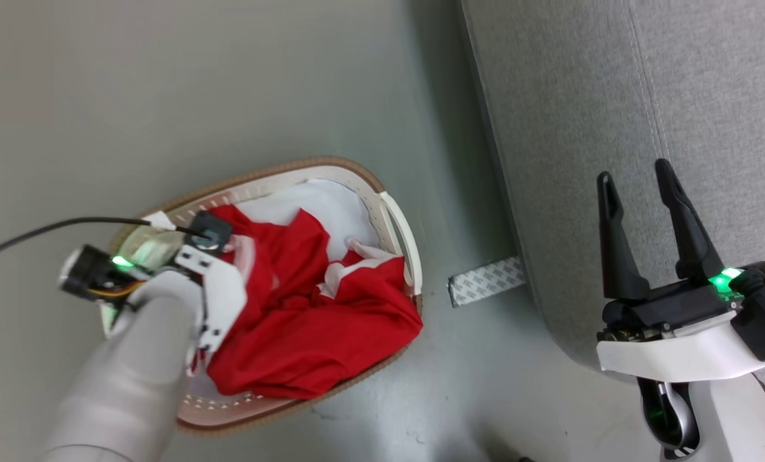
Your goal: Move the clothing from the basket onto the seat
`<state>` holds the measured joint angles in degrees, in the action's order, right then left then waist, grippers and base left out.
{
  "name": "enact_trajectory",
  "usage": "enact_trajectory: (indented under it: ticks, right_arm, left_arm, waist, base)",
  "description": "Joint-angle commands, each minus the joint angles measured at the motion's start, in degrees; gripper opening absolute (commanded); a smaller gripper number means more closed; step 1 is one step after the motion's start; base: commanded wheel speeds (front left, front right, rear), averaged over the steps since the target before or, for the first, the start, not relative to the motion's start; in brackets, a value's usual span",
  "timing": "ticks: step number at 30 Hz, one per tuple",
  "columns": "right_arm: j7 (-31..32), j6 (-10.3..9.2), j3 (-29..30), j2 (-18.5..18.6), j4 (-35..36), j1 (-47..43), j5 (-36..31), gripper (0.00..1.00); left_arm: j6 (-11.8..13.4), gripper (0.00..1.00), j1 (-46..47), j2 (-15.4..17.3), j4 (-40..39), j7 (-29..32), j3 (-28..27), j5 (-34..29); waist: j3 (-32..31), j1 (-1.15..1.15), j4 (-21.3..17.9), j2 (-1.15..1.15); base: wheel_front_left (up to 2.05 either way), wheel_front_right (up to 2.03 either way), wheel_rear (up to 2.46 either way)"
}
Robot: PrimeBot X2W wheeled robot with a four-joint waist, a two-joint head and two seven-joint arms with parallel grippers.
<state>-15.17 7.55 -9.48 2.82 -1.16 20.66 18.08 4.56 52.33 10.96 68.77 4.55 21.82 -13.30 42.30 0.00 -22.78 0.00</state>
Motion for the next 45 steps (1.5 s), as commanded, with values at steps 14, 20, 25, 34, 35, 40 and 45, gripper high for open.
enact_trajectory:
  ticks: [14,20,25,34,35,40,45]
  right_arm:
    - [0.02,-0.12,6.23,0.19,-3.45,-7.39,-5.60,1.00]
    - [0.02,-0.12,8.20,0.18,-5.09,-12.53,-8.25,1.00]
    - [0.02,-0.12,9.11,0.17,-5.91,-15.82,-9.84,1.00]
    - [0.03,-0.12,9.36,0.17,-6.87,-19.27,-10.85,1.00]
    - [0.03,-0.12,9.39,0.18,-6.84,-19.54,-10.56,1.00]
    - [0.03,-0.12,8.45,0.15,-6.62,-19.22,-9.09,1.00]
    - [0.02,-0.12,4.54,0.13,-5.90,-17.21,-9.71,1.00]
  left_arm:
    - [-4.46,0.00,-9.66,-6.97,-6.51,-12.81,-6.16,13.28]
    - [-5.44,0.00,-14.97,-7.82,-12.82,-15.28,-7.48,17.93]
    - [-5.56,0.00,-19.70,-7.98,-21.26,-14.30,-7.54,22.43]
    - [-3.58,0.00,-28.09,-7.98,-44.10,-7.21,-7.48,29.58]
    - [-3.46,0.00,-28.91,-7.83,-46.92,-6.18,-7.58,30.13]
    - [-2.71,0.00,-32.09,-6.49,-59.93,-0.42,-8.10,31.53]
    - [-2.01,0.00,-34.21,-5.23,-68.92,3.94,-8.08,32.22]
  waist:
    - [-19.67,0.00,9.28,0.00]
    - [-28.14,0.00,13.48,0.00]
    - [-33.90,0.00,15.78,0.00]
    - [-40.64,0.00,17.35,0.00]
    - [-41.15,0.00,17.45,0.00]
    - [-42.26,0.00,17.72,0.00]
    - [-42.46,0.00,17.77,0.00]
  base:
    - [0.00,0.00,0.00]
    - [0.00,0.00,0.00]
    - [0.00,0.00,0.00]
    - [0.00,0.00,0.00]
    - [0.00,0.00,0.00]
    - [0.00,0.00,0.00]
    - [0.00,0.00,0.00]
